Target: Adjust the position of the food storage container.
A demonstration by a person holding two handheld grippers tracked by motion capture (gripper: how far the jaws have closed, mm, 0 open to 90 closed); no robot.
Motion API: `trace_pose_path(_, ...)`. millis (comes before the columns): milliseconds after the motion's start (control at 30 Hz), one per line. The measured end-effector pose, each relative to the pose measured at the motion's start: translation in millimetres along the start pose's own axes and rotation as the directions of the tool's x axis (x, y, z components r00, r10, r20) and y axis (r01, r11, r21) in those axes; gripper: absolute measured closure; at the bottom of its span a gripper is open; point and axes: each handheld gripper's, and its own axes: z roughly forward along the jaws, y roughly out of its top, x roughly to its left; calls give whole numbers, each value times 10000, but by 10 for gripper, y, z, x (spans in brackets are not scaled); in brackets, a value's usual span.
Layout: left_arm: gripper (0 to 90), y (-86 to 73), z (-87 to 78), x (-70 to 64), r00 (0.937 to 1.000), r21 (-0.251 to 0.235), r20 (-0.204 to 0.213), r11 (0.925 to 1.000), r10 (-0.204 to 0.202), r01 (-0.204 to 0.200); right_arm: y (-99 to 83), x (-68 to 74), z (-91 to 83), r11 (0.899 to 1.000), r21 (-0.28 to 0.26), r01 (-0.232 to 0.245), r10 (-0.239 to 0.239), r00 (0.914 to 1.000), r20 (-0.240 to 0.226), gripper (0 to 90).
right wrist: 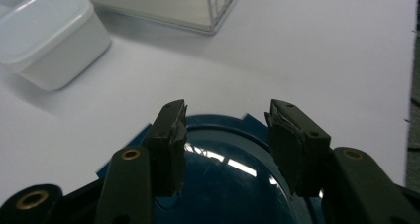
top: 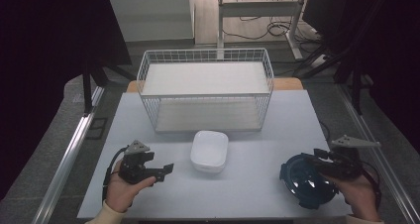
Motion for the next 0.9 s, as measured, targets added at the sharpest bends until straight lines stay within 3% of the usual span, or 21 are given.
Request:
trace_pose_path(367, 162, -2, -4, 5, 10000, -38, 2, 10000, -25, 25, -136, -212, -162, 9972, 645, -369, 304, 9947, 983, 625)
trace_pose_path(700, 162, -4, -10, -3, 10000, -11, -24, 10000, 8, -8, -307, -411, -250, 9882, 1286, -830, 563, 9784, 1987, 841)
trace_pose_path(833, 162, -7, -10, -1, 10000, -3, -30, 10000, 20, -20, -351, -478, -256, 9791, 1717, -1090, 678, 9710, 2294, 885)
trace_pose_path(867, 162, -11, -3, 2, 10000, 16, -44, 10000, 7, -7, -385, -499, -227, 9693, 2125, -1234, 695, 9672, 2444, 886)
trace_pose_path(900, 162, -14, 2, 2, 10000, 35, -43, 10000, -6, 7, -396, -502, -214, 9661, 2252, -1266, 697, 9671, 2446, 886)
